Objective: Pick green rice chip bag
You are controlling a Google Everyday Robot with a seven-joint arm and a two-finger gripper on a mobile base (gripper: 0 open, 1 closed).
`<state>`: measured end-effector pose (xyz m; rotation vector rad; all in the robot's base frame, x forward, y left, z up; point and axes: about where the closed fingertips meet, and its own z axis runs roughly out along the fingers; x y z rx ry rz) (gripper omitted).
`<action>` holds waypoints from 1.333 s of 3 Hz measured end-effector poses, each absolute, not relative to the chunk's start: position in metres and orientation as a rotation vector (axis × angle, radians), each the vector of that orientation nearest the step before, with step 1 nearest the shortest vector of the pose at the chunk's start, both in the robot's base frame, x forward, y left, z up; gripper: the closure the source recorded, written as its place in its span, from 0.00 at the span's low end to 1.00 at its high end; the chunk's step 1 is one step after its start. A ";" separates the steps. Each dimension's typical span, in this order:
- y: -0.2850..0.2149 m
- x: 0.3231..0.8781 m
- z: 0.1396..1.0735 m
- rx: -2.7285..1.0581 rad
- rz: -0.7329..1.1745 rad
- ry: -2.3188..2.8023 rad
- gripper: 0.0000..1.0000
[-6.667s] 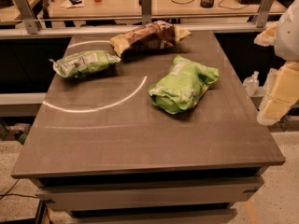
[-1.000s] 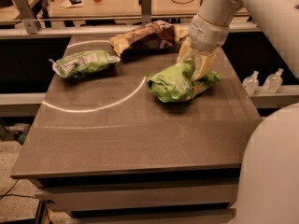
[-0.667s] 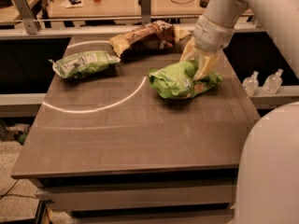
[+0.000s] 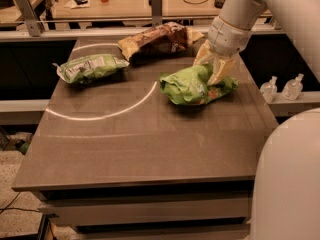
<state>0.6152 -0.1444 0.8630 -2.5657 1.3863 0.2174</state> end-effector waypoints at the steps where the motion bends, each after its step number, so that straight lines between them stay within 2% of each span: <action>1: -0.144 0.615 0.863 -2.565 0.217 1.386 1.00; 3: -0.144 0.615 0.864 -2.565 0.217 1.386 1.00; 4: -0.127 0.604 0.875 -2.596 0.144 1.328 1.00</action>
Offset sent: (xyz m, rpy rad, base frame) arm -0.1728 0.0185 0.3104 0.6201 0.1012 0.0374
